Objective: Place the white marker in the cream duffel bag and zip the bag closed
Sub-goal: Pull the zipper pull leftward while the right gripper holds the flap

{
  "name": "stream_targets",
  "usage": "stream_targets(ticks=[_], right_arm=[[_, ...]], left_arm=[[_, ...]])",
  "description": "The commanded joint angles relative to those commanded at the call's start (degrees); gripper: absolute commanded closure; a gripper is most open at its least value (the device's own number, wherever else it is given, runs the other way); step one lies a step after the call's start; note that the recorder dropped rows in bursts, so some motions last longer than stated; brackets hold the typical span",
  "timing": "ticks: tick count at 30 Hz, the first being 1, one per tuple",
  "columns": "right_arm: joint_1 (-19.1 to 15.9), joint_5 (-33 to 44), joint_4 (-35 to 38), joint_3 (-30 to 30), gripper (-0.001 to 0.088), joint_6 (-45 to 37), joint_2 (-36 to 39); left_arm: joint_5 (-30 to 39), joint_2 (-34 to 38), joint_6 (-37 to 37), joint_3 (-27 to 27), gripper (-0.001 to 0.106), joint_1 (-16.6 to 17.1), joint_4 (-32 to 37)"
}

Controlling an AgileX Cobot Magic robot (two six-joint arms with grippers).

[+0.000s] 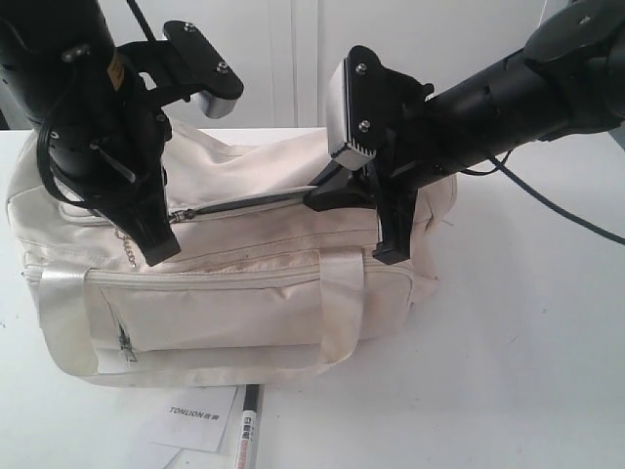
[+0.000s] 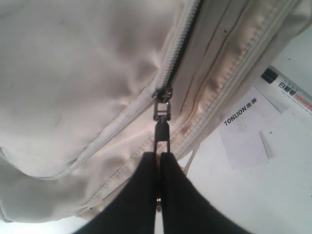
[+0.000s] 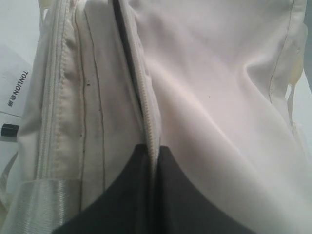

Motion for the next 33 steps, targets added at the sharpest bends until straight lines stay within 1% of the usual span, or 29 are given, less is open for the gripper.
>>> stream_targets(ticks=[8,11,14,23,25,28,30,33], right_arm=[[0.0,-0.1,0.0,0.0,0.0868,0.0,0.0],[0.0,-0.3,0.0,0.0,0.0868,0.0,0.0],[0.0,-1.2,0.0,0.0,0.0868,0.8,0.0],[0.0,-1.7,0.0,0.0,0.0868,1.1,0.0],[0.0,-1.8,0.0,0.0,0.0868,1.1,0.0],[0.0,-1.8,0.0,0.0,0.0868,1.1,0.0],[0.0,-1.8,0.0,0.0,0.0868,1.1,0.0],[0.0,-2.0,0.0,0.0,0.0868,1.1,0.0]], left_arm=[[0.0,0.0,0.1,0.0,0.105,0.0,0.8],[0.0,0.0,0.2,1.2,0.105,0.0,2.8],[0.0,0.0,0.1,2.2,0.105,0.0,3.1],[0.0,0.0,-0.2,2.2,0.105,0.1,4.8],[0.0,0.0,-0.2,2.2,0.105,1.2,4.9],[0.0,0.0,-0.2,2.2,0.105,3.7,4.1],[0.0,0.0,0.1,2.2,0.105,5.4,2.6],[0.0,0.0,1.5,2.2,0.105,6.9,0.2]])
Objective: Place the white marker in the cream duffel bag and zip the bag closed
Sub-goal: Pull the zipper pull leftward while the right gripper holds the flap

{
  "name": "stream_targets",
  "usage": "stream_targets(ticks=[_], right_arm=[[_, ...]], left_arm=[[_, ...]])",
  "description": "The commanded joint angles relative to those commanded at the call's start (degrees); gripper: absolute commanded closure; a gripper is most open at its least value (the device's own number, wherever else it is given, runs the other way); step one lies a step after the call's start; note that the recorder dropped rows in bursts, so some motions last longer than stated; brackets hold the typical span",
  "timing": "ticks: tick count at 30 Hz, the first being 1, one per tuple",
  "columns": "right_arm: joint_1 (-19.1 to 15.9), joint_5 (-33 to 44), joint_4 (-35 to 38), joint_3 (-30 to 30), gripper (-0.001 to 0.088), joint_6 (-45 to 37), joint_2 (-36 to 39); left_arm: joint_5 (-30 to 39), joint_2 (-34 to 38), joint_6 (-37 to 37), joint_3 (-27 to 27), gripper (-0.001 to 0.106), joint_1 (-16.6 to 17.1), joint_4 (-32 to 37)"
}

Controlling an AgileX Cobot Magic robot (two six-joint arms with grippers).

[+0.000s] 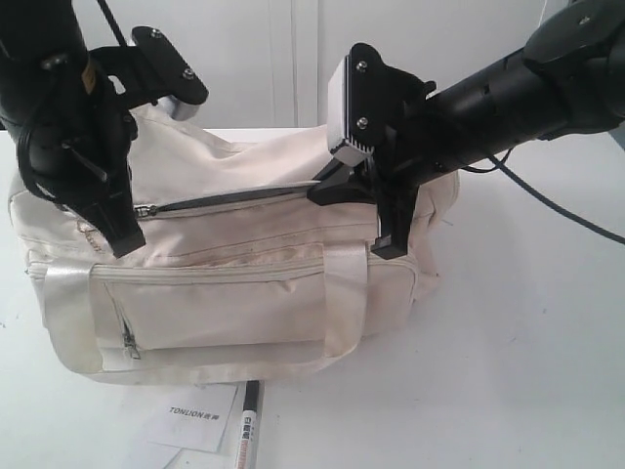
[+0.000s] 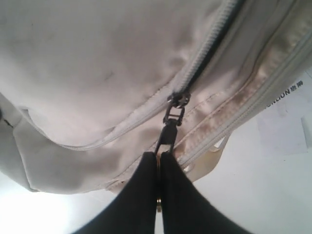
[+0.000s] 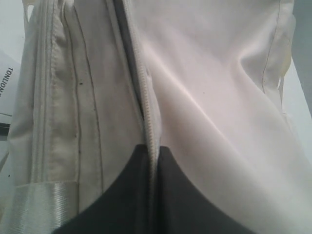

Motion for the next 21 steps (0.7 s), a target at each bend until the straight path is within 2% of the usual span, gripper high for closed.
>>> stream_targets(ticks=[7,12,21], right_arm=[[0.0,0.0,0.0,0.0,0.0868,0.0,0.0],[0.0,-0.3,0.0,0.0,0.0868,0.0,0.0],[0.0,-0.3,0.0,0.0,0.0868,0.0,0.0]], left_arm=[[0.0,0.0,1.1,0.0,0.105,0.7,0.3],[0.0,0.0,1.1,0.0,0.105,4.6,-1.2],[0.0,0.0,0.9,0.0,0.105,4.6,0.8]])
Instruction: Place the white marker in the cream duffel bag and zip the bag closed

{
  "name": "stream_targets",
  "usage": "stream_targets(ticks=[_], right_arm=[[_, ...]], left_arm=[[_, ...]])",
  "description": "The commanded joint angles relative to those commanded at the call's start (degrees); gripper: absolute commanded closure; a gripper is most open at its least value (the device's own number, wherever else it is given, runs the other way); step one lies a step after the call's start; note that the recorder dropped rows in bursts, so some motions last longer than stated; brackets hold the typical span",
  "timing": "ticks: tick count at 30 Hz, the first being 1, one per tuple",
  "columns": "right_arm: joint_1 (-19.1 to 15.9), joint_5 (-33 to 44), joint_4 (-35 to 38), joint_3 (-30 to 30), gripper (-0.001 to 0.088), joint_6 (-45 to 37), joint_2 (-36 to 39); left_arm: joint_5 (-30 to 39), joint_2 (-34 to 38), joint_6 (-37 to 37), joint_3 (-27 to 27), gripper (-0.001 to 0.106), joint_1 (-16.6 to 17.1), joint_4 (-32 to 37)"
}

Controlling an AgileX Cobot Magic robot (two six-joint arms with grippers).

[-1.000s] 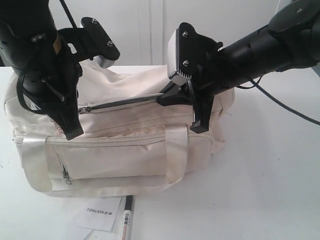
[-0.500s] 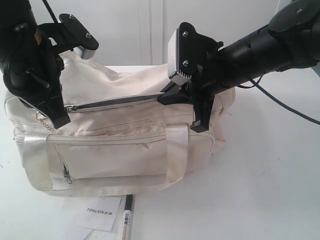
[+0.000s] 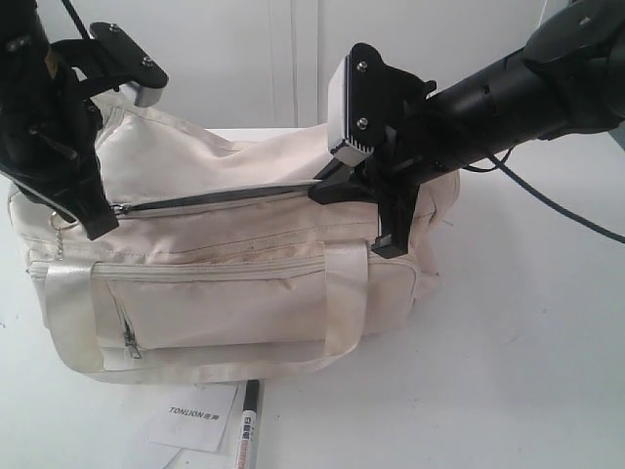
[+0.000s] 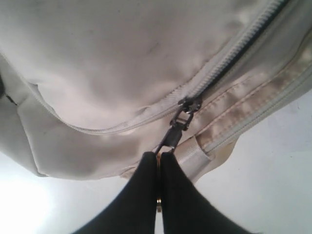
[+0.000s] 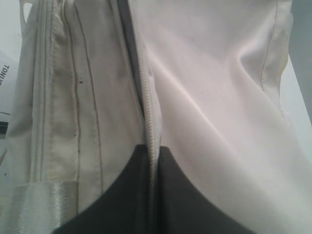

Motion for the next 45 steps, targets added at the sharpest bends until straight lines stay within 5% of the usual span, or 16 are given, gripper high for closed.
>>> stream_targets(ticks=[13,16,21,23,28,32,45], right_arm=[[0.0,0.2,0.8,0.0,0.085,0.0,0.0],[0.0,0.9,3.0,0.0,0.0701,-0.1,-0.4],[0.0,-0.2,5.7,-0.1,0.0299,-0.1,-1.8],[0.3,1.1,7.9,-0.1,0.0233,-0.3,-2.7],[4.6,1.4,12.3,-0.1,0.0229,-1.6,-3.9],[10.4,-6.6,12.0,-1.0,0.025,2.7,-2.9],[17.5,-8.7,-1.5,-8.8,0.0266,13.5,7.1]], left_arm=[[0.0,0.0,-0.3,0.0,0.105,0.0,0.4],[0.0,0.0,-0.3,0.0,0.105,0.0,0.0],[0.0,0.0,-1.4,0.0,0.105,0.0,-0.1],[0.0,0.0,-1.5,0.0,0.105,0.0,-0.1],[0.0,0.0,-1.5,0.0,0.105,0.0,-0.9],[0.0,0.0,-1.5,0.0,0.105,0.0,-1.5],[0.0,0.0,-3.1,0.0,0.105,0.0,-1.8]])
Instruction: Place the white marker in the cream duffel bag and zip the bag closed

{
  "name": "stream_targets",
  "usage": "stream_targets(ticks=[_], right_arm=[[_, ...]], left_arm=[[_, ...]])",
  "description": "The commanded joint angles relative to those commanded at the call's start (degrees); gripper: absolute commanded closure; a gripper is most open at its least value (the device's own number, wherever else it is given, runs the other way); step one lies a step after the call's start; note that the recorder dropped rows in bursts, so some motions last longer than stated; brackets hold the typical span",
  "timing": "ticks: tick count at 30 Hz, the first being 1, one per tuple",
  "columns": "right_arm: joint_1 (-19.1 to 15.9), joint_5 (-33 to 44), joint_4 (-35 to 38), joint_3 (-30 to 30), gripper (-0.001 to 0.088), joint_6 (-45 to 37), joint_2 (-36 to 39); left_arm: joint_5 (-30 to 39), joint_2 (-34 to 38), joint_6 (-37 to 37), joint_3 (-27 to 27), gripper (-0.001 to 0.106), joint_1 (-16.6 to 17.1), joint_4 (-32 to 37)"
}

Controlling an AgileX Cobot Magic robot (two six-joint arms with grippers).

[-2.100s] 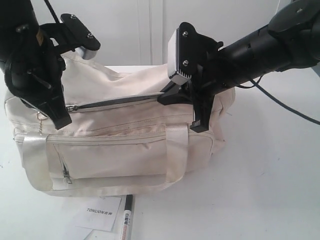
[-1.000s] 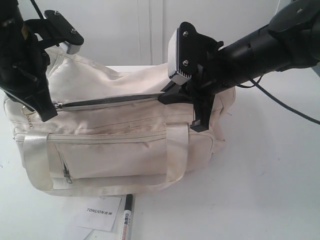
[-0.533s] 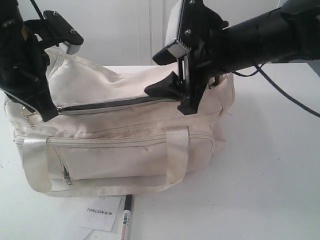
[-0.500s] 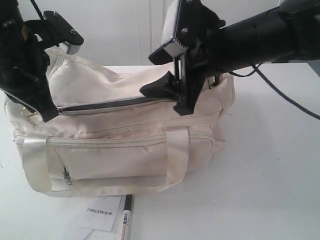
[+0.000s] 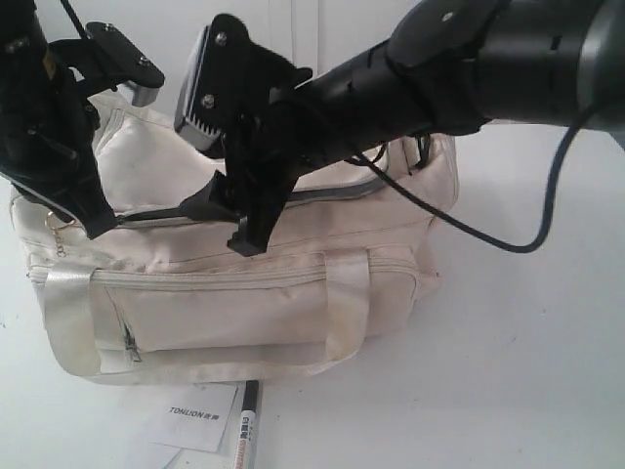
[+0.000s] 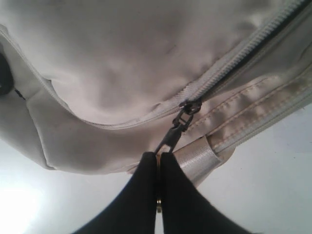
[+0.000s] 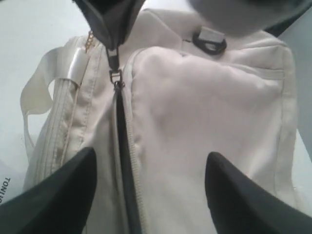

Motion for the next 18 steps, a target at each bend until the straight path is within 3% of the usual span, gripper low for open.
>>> stream_targets(ticks=[10,13,15,18], right_arm=[[0.0,-6.5,0.0,0.0,0.0271,0.0,3.0],[0.0,-6.3,0.0,0.0,0.0333,-0.7,3.5],[0.0,-6.3,0.0,0.0,0.0456,-0.7,3.6],[0.0,-6.2,0.0,0.0,0.0754,-1.1,3.5]], left_arm=[[0.0,0.0,-1.8,0.0,0.105,0.0,-0.5],[0.0,0.0,-1.8,0.0,0.105,0.0,-0.7],[0.0,0.0,-1.8,0.0,0.105,0.0,-0.7],[0.0,0.0,-1.8,0.0,0.105,0.0,-0.7]])
